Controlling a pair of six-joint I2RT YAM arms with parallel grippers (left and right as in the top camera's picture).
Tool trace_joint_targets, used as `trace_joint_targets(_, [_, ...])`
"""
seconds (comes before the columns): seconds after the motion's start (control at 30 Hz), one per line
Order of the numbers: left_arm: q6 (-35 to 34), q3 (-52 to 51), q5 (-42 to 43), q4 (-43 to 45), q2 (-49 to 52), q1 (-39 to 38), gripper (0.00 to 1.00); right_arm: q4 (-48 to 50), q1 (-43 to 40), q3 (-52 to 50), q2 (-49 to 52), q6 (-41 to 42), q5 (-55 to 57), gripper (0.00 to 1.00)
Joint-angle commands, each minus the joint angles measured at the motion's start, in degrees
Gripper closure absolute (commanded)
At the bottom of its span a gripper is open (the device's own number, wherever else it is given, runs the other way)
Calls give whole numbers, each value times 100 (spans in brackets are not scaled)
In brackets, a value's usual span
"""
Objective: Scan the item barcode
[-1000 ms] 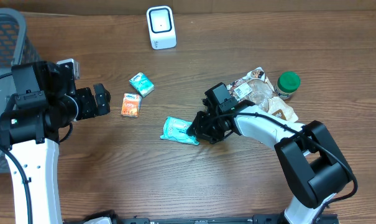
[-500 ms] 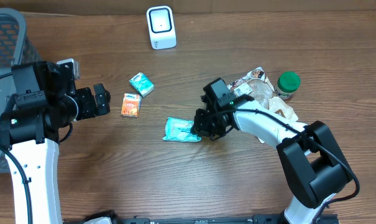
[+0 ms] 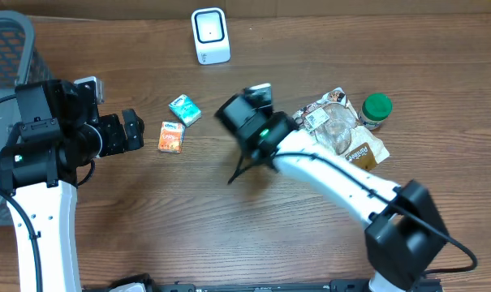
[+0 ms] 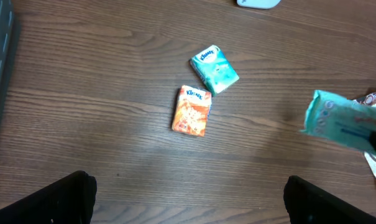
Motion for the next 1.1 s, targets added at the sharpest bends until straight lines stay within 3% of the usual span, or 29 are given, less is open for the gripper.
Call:
trace_joint_targets(0.0, [48, 74, -33, 7, 0, 26, 0, 63, 306, 83, 435, -721, 2212, 96])
trace_joint_targets(0.13, [48, 74, -33, 7, 0, 26, 0, 63, 442, 83, 1167, -1355, 3222, 96])
trace_joint_targets(0.27, [48, 74, -33, 7, 0, 26, 0, 87, 603, 83, 1652, -1451, 3930, 96])
trace_joint_targets(0.43, [48, 74, -33, 7, 0, 26, 0, 271, 1027, 85, 1690, -1886, 3204, 96])
trace_joint_targets(0.5, [48, 74, -33, 7, 0, 26, 0, 256, 1224, 85, 1690, -2280, 2463, 88])
trace_joint_targets(0.6, [48, 74, -33, 7, 0, 26, 0, 269, 1556, 85, 1690, -2492, 1355, 46])
trace_joint_targets(0.67, [48, 74, -33, 9, 0, 26, 0, 363, 1709, 87, 1690, -2439, 1038, 29])
trace_joint_targets(0.87, [48, 74, -33, 7, 0, 26, 1, 581, 1683, 153, 1460, -2026, 195, 27])
trace_joint_targets(1.07, [48, 74, -33, 7, 0, 26, 0, 463, 826, 356, 817, -1425, -1021, 26])
